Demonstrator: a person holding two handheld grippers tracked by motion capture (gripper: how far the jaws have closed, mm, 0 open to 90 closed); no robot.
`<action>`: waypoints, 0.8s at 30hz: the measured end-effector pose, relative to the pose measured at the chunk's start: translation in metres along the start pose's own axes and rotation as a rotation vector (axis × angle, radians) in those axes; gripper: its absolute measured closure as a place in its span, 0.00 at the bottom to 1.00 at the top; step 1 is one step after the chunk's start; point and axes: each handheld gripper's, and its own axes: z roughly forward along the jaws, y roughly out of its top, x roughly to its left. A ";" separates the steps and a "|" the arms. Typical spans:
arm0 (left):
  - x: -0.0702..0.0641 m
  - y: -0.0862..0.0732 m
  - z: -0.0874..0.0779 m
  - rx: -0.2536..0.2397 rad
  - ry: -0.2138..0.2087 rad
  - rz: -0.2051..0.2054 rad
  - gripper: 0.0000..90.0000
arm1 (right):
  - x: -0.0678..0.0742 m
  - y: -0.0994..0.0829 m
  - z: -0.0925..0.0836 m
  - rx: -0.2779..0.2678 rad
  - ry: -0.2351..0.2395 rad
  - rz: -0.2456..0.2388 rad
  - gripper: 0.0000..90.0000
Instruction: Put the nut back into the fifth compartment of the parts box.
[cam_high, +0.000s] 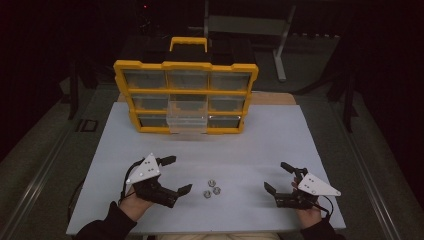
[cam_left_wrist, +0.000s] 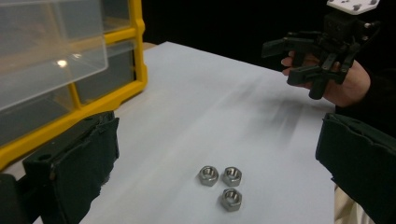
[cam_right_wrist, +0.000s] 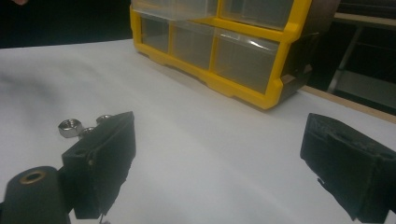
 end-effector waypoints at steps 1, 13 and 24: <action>-0.001 0.001 0.003 0.002 0.000 -0.004 0.00 | 0.000 0.000 0.000 0.000 0.002 -0.002 0.12; -0.011 0.003 0.038 0.093 -0.048 0.036 0.00 | 0.001 0.000 0.002 0.002 0.020 -0.004 0.15; -0.014 -0.015 0.063 0.206 -0.126 0.023 0.07 | 0.001 0.000 0.002 0.000 0.020 -0.003 0.15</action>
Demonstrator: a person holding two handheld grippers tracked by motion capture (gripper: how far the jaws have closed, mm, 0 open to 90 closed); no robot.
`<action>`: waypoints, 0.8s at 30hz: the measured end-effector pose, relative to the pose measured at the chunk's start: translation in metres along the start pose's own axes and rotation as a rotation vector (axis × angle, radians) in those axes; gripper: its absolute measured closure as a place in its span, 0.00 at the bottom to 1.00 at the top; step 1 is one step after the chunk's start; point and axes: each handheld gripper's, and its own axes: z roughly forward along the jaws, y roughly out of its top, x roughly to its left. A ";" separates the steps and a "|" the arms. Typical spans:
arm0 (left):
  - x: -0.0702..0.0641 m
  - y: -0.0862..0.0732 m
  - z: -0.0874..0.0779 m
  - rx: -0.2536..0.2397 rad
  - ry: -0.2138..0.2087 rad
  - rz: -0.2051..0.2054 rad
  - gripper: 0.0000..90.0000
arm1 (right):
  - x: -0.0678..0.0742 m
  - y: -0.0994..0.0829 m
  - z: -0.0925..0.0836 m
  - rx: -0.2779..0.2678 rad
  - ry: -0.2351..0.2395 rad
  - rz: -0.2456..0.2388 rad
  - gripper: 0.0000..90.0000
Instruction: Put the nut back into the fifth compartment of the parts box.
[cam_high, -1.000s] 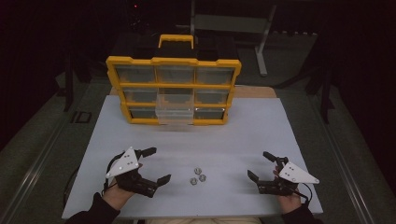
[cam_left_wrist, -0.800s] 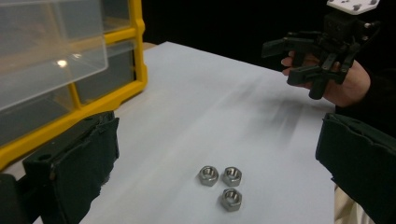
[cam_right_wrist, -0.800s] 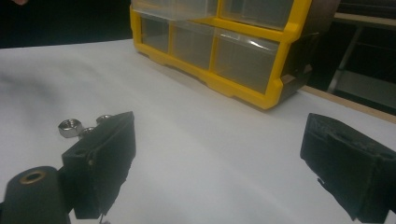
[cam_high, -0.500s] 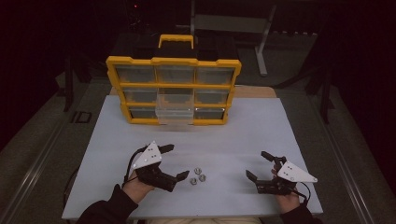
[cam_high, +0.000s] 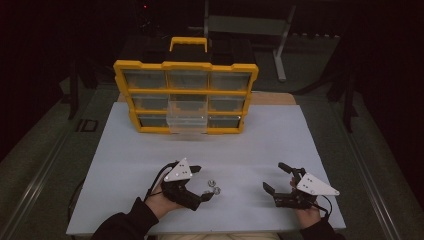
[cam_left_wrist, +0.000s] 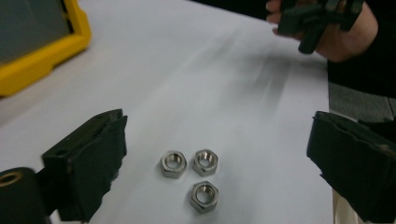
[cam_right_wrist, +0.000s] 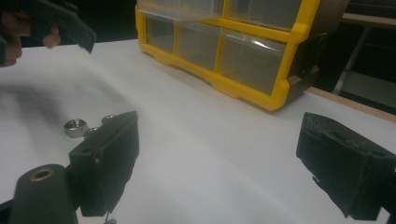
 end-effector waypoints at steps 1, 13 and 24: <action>0.000 -0.001 0.002 0.012 -0.005 0.005 0.10 | 0.000 0.000 0.000 0.000 0.001 0.000 0.15; -0.001 -0.015 0.024 0.143 -0.026 0.069 0.41 | 0.001 -0.001 0.001 0.009 0.009 0.007 0.15; 0.000 -0.025 0.038 0.247 -0.025 0.118 0.60 | 0.001 -0.001 0.002 0.013 0.017 0.008 0.15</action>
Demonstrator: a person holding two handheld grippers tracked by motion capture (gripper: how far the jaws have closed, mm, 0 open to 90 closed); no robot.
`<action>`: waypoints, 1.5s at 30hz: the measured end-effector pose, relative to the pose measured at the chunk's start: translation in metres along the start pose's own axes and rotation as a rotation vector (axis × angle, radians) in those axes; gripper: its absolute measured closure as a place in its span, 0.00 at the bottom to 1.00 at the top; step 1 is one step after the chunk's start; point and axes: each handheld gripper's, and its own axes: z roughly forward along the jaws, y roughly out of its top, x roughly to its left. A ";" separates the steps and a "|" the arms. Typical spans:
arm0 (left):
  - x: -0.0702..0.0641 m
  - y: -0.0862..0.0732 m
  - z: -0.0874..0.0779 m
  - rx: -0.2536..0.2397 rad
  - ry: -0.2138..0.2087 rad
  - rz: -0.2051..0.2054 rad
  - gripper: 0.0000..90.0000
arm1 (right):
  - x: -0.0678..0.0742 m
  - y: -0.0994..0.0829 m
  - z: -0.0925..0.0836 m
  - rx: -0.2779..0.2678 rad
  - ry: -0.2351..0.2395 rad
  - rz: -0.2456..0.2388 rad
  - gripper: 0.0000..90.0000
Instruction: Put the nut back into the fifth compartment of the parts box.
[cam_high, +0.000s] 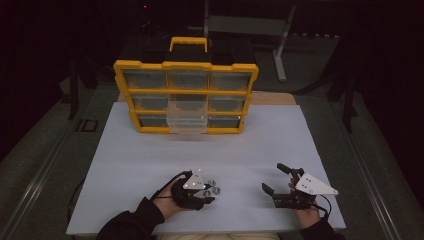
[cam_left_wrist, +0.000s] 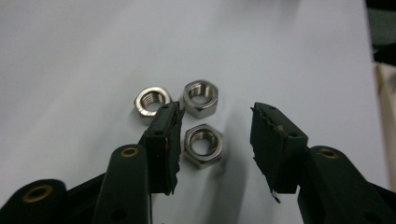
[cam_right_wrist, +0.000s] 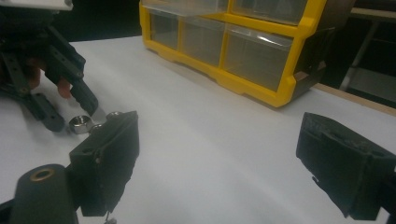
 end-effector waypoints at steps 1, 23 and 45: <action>0.000 0.000 0.001 0.004 0.003 0.002 0.61 | 0.000 0.000 0.000 0.000 0.001 0.000 0.15; 0.009 0.009 -0.021 -0.035 0.044 -0.032 0.77 | 0.000 -0.001 0.001 0.004 0.003 0.006 0.15; 0.040 0.054 -0.111 -0.175 0.171 -0.084 0.77 | -0.001 -0.001 0.001 0.002 0.006 0.011 0.15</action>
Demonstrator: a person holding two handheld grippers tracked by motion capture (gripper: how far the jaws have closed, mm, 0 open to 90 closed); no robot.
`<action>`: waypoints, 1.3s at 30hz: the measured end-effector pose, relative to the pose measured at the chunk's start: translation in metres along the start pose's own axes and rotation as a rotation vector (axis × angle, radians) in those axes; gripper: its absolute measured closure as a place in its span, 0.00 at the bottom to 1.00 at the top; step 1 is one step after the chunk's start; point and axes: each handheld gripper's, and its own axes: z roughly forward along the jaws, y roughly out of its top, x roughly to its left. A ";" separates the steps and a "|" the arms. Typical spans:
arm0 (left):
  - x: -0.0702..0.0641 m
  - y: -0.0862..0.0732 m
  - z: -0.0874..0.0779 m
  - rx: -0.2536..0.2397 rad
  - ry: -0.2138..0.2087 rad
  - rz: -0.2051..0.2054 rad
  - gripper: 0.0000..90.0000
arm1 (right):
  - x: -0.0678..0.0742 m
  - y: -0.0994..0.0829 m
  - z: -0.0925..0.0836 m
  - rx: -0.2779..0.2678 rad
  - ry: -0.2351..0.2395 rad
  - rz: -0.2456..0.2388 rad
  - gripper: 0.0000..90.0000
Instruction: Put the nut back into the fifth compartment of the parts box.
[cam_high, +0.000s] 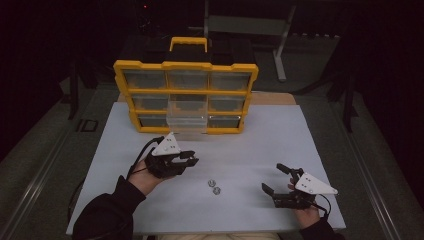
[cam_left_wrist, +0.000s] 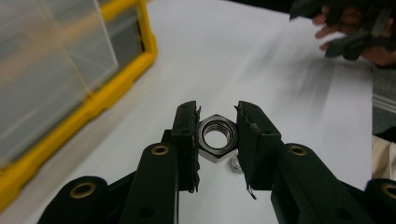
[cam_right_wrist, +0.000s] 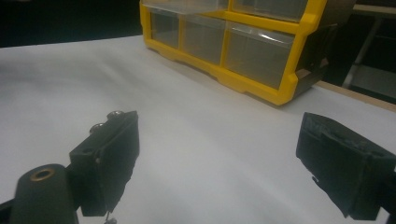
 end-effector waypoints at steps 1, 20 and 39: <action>0.002 0.003 -0.002 -0.005 0.005 0.000 0.77 | 0.000 0.000 0.000 0.001 0.000 -0.001 0.15; 0.045 0.064 -0.044 -0.093 0.157 -0.050 0.77 | 0.000 -0.001 0.001 0.005 0.006 0.001 0.15; 0.081 0.077 -0.021 -0.017 0.310 -0.201 0.77 | -0.001 -0.002 0.002 0.011 0.009 0.006 0.15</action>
